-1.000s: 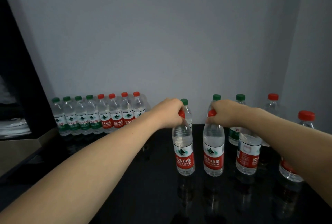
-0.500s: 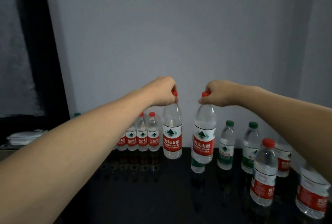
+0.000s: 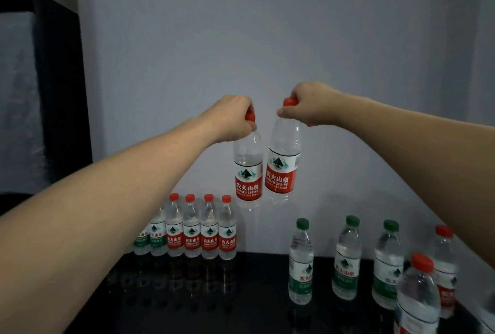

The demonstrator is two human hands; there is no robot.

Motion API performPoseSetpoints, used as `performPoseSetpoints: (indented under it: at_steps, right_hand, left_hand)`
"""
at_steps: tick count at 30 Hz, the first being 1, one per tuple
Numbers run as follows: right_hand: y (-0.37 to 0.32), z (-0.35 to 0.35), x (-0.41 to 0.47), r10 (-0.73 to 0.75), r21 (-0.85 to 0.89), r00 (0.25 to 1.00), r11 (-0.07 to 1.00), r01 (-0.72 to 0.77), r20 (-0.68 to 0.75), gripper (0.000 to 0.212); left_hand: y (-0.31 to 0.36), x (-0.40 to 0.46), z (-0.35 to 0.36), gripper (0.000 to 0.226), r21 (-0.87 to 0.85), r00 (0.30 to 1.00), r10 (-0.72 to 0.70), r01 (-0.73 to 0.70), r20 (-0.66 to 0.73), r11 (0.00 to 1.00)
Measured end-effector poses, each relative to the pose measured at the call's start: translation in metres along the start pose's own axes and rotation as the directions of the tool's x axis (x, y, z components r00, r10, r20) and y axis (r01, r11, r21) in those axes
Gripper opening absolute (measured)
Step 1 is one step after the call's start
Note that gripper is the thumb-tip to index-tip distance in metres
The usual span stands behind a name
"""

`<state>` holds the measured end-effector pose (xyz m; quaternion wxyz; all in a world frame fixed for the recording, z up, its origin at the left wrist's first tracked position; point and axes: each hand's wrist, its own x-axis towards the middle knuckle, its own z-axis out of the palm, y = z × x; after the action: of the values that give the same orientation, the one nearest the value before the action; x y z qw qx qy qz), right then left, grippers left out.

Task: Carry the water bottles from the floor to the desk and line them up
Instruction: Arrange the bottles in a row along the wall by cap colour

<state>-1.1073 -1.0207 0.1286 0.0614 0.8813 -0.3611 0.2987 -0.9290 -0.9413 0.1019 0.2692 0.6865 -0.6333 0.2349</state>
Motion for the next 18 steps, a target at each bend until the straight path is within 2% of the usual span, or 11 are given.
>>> performPoseSetpoints:
  at_steps: [10,18]
  right_hand:
    - [0.030,0.091,0.067,-0.060,-0.076,0.998,0.995,0.061,0.013,0.039]
    - [0.060,0.193,0.102,-0.031,-0.043,0.977,0.998,0.041,0.212,0.038]
  left_hand:
    - [-0.047,0.040,0.066,0.021,-0.012,0.996,-0.041,0.042,0.075,0.999]
    - [-0.096,0.057,0.164,0.026,-0.036,0.983,-0.076,0.083,0.168,0.996]
